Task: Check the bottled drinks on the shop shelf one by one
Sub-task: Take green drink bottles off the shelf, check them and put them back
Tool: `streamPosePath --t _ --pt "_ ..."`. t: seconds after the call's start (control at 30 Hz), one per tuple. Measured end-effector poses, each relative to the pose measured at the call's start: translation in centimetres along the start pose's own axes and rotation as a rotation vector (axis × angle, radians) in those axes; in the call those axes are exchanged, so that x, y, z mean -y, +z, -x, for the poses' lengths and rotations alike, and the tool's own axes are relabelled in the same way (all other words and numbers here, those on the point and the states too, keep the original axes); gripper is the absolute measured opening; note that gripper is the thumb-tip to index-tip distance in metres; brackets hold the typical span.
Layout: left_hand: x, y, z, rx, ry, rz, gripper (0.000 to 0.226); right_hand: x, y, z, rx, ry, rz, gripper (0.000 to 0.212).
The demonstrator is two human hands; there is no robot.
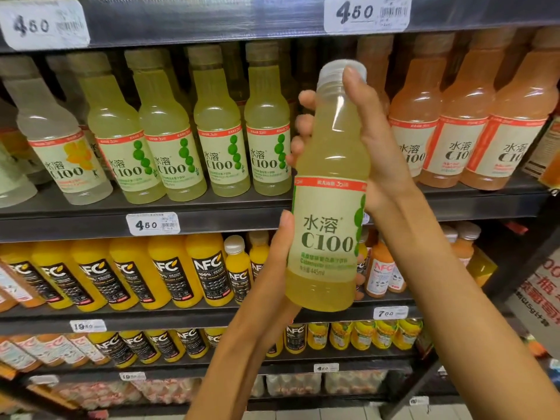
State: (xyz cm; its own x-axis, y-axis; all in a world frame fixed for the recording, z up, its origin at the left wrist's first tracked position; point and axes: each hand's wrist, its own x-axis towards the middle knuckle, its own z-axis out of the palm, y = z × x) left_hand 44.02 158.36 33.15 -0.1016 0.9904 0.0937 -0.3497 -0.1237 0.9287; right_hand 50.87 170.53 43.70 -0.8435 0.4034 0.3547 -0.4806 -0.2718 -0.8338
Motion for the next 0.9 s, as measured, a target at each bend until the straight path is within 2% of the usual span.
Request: streamPosePath --t 0.13,0.27,0.33,0.4,0.47,0.63,0.77,0.9 --pt "-0.1 -0.3 0.1 -0.186 -0.012 -0.17 0.069 -0.5 -0.5 0.1 -0.111 0.002 0.083 0.028" --pt "-0.9 0.1 0.8 -0.239 -0.005 -0.279 0.054 -0.4 -0.7 0.0 -0.222 -0.008 0.173 0.029" --pt "-1.1 0.6 0.9 -0.254 -0.015 -0.264 0.062 -0.1 -0.8 -0.2 -0.208 0.038 0.163 0.034" --pt "-1.3 1.0 0.9 -0.265 -0.042 -0.2 0.081 0.1 -0.9 -0.3 -0.188 0.08 0.143 0.04" --pt "-1.5 1.2 1.0 -0.234 -0.053 -0.119 0.082 -0.1 -0.9 -0.5 -0.211 0.079 0.131 0.038" --pt "-2.6 1.8 1.7 -0.129 -0.08 0.11 0.062 -1.2 -1.5 -0.6 -0.24 0.189 -0.097 0.034" --pt "-2.9 2.1 2.3 -0.039 -0.046 0.139 0.045 -1.6 -1.9 -0.4 -0.244 0.285 -0.22 0.039" --pt "-2.7 1.9 2.4 -0.016 -0.027 0.132 0.058 -1.5 -1.8 -0.3 -0.224 0.262 -0.207 0.038"
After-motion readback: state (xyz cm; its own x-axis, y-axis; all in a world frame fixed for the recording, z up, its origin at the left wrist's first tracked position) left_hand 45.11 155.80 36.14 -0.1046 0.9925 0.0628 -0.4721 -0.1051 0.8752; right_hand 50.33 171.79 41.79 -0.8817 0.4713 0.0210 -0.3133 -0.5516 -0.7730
